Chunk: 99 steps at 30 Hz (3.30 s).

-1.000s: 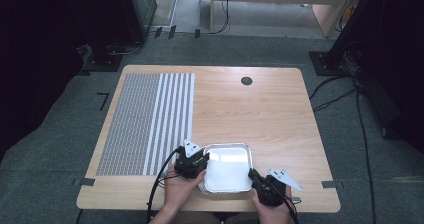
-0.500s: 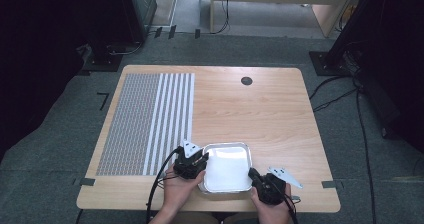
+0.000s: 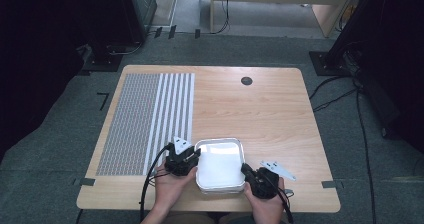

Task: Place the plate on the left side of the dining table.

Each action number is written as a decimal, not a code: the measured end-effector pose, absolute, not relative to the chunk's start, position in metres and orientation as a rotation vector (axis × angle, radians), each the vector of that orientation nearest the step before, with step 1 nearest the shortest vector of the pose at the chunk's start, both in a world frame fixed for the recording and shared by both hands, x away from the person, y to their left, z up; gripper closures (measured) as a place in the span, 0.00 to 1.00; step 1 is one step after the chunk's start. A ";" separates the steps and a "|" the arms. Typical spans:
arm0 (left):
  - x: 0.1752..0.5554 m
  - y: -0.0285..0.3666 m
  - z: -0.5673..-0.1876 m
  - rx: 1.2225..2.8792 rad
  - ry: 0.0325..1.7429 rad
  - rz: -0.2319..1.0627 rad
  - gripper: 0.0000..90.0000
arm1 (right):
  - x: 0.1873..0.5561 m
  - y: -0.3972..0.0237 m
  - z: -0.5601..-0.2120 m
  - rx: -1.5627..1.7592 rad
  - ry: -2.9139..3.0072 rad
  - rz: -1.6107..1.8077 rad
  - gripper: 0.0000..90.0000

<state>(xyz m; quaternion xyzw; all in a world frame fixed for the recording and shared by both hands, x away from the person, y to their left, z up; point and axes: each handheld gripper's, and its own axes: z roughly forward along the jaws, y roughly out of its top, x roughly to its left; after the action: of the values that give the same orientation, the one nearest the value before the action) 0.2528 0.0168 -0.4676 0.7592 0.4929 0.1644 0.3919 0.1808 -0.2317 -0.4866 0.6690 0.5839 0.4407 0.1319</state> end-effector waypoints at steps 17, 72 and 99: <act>0.267 0.066 -0.453 1.880 1.318 0.462 0.84 | 0.203 -0.182 -0.474 1.923 1.729 1.309 1.00; 0.405 0.194 -0.451 1.799 1.616 0.603 0.87 | 0.334 -0.016 -0.471 1.898 1.897 1.265 0.95; 0.441 0.216 -0.485 1.797 1.631 0.323 0.67 | 0.371 -0.008 -0.504 2.069 1.915 1.132 0.91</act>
<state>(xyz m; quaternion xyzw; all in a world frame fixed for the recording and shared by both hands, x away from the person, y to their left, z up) 0.4412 0.2159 -0.4852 0.6903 0.6266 0.1241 0.3397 0.3706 -0.0083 -0.5045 0.6802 0.6294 0.3721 0.0518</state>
